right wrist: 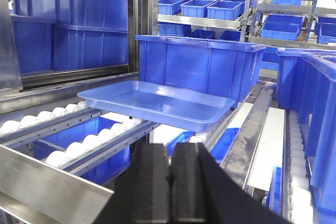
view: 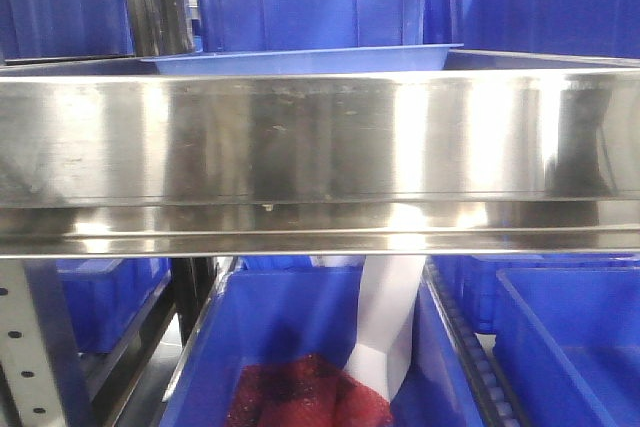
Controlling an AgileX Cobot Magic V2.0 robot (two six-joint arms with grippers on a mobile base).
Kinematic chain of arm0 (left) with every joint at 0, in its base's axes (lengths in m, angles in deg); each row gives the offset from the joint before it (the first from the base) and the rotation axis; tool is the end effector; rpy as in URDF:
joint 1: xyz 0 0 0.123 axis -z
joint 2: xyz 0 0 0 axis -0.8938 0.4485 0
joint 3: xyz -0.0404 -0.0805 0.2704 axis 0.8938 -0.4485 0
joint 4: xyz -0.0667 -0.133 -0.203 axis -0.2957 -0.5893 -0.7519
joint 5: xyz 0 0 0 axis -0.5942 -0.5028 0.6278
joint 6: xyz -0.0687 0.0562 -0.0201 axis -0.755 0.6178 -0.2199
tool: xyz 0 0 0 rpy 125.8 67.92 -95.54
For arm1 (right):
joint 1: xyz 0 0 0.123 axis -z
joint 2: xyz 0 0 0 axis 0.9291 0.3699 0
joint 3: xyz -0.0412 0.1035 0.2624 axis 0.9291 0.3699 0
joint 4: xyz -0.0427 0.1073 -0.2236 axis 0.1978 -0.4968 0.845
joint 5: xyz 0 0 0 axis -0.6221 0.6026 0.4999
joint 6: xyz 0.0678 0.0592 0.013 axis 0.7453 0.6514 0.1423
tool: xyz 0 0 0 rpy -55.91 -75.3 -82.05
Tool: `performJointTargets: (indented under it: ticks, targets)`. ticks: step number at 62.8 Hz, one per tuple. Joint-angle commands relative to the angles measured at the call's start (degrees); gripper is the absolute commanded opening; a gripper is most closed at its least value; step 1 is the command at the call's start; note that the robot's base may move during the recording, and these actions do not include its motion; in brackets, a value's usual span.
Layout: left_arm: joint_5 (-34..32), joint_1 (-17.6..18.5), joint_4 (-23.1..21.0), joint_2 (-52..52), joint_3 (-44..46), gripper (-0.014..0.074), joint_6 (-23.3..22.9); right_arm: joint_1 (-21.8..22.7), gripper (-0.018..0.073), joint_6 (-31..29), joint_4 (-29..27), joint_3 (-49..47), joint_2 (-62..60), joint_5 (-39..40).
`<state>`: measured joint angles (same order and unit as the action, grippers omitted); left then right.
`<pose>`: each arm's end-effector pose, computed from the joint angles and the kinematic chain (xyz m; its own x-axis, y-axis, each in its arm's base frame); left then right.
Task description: Grab blue tray and place on right shelf
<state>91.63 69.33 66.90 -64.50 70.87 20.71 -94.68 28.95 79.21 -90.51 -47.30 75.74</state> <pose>0.0563 -0.0064 0.1997 0.0068 -0.1134 -0.9935 0.1105 0.9876 -0.1119 0.0533 0.0231 0.3144 0.0643 0.0523 -0.9966 -0.4156 0.9093 0.0209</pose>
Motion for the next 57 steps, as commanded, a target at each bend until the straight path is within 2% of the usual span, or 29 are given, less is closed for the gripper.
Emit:
performJointTargets:
  ticks: [1, 33, 40, 47, 53, 57]
  targets:
    - [-5.6, -0.2, -0.5, -0.7, -1.7, -0.0048, 0.4, -0.1, 0.0052, -0.6, 0.9, -1.7, 0.5, 5.4]
    - [-5.6, -0.2, -0.5, -0.7, -1.7, -0.0048, 0.4, -0.1, 0.0052, -0.6, 0.9, -1.7, 0.5, 5.4]
    - [-5.6, -0.2, -0.5, -0.7, -1.7, -0.0048, 0.4, 0.6, 0.0052, -0.7, 2.8, -1.7, 0.5, 4.0]
    - [-5.6, -0.2, -0.5, -0.7, -1.7, -0.0048, 0.4, 5.5, 0.0052, -5.2, -0.3, -1.7, 0.5, 1.3]
    - [-5.6, -0.2, -0.5, -0.7, -1.7, -0.0048, 0.4, 12.9, 0.0052, -12.4, -6.7, -1.1, 0.0, 0.8]
    - [-5.6, -0.2, -0.5, -0.7, -1.7, -0.0048, 0.4, 17.8, 0.0052, -16.1, -8.9, 0.4, -1.4, 1.5]
